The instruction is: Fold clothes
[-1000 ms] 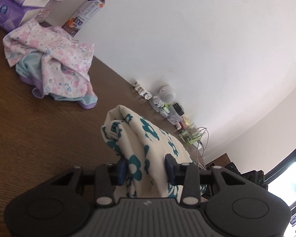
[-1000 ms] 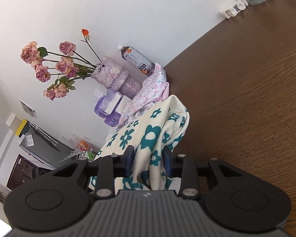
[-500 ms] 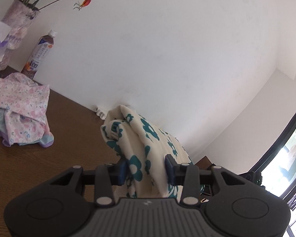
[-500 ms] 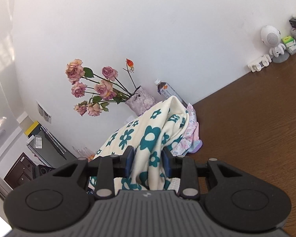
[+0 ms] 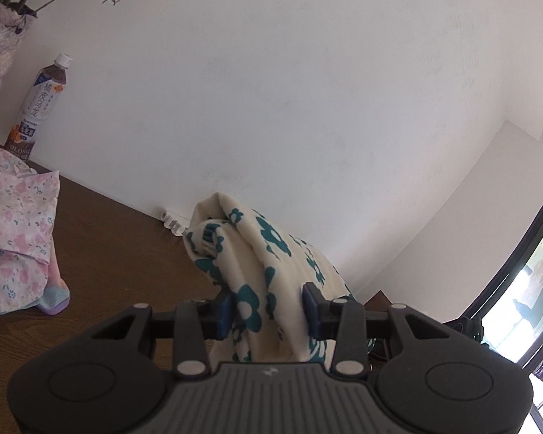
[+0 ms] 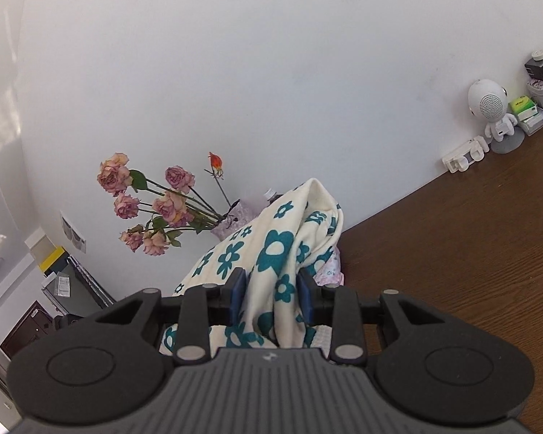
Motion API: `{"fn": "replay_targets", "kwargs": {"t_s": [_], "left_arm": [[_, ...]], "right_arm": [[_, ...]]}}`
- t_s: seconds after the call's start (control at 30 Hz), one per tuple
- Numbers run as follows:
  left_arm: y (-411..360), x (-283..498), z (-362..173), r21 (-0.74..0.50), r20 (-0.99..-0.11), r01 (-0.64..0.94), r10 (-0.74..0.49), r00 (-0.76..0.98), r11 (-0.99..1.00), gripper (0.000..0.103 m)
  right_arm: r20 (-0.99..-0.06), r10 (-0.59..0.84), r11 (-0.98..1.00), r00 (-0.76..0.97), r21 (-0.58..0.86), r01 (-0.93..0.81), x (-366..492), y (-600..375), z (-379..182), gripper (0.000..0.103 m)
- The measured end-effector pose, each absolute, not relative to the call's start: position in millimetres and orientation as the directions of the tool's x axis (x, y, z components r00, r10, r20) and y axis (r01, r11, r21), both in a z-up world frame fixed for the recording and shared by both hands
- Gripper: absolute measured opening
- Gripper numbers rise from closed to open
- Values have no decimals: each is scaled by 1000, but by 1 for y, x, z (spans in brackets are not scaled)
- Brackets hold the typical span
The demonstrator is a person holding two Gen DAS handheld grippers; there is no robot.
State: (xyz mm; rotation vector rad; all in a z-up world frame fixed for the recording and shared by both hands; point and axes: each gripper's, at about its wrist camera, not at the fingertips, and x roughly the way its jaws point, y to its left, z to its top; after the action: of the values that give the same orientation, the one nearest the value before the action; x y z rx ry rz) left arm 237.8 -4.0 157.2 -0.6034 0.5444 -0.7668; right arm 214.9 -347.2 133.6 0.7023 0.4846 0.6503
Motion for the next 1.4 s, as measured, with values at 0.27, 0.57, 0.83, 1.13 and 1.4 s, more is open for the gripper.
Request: {"fn": "replay_targets", "kwargs": {"t_s": [0.27,0.57,0.83,1.13,1.4], "left_arm": [[-24,306,100,-673,-262,452,-760,595,586,37],[-33,364,43,-691,-290,403,-741,605,600,37],[-43,403,13,-702,-340,356,-729,594,617,37],[-54,421,11,-680,-384,344,-714,585,647,37],[-52,432,3,-696,-421,304,-713,561,650,38]], "right_arm": [[-235,650,605,723,736,-304,267,-362,75,31],[-317,598,685,737,680,-263,317,-360,38,31],[-342,594,676,728,702,-222,360,-367,5,30],[-375,590,673,715,717,-180,392,-372,-20,30],[-417,577,687,703,713,-140,403,-371,-32,32]]}}
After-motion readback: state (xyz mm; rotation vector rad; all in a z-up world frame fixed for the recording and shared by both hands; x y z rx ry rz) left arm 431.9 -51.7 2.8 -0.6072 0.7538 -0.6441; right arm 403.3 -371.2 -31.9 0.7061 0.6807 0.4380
